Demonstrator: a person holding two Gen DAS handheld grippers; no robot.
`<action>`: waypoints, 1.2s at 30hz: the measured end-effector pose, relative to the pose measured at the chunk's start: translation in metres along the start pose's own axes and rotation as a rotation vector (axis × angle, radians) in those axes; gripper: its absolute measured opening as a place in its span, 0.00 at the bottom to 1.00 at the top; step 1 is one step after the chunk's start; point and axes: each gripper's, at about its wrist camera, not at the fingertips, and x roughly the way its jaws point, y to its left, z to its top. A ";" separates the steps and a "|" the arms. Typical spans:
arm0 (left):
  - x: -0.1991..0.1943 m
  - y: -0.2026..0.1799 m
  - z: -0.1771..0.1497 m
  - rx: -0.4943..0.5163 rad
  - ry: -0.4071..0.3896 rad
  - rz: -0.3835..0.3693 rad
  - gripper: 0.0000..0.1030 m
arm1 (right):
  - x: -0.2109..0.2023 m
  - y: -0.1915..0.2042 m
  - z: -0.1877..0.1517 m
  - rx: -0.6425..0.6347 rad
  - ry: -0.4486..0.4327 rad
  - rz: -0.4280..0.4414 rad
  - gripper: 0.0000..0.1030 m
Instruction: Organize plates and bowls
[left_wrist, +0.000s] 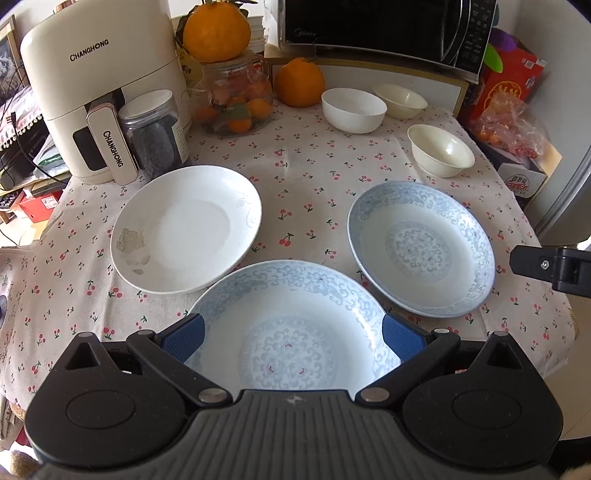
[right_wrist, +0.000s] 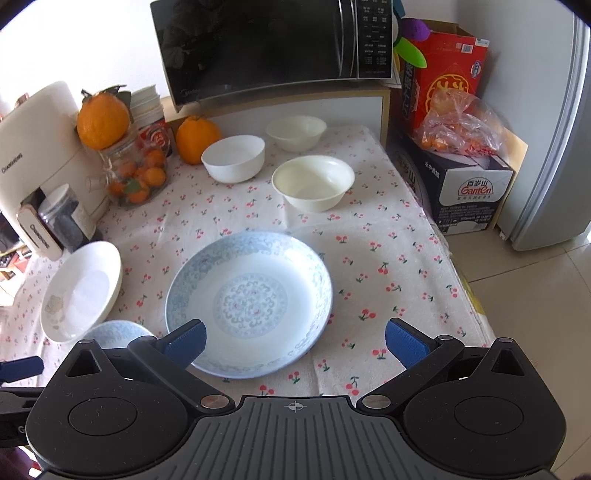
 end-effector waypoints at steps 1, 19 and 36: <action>0.000 -0.001 0.002 0.003 -0.004 -0.003 0.99 | -0.001 -0.001 0.003 -0.008 -0.002 0.005 1.00; 0.051 -0.001 0.048 0.064 -0.021 -0.228 0.78 | 0.083 -0.077 0.029 0.219 0.142 0.280 1.00; 0.105 0.002 0.055 -0.121 0.155 -0.418 0.36 | 0.133 -0.096 0.010 0.386 0.292 0.341 0.59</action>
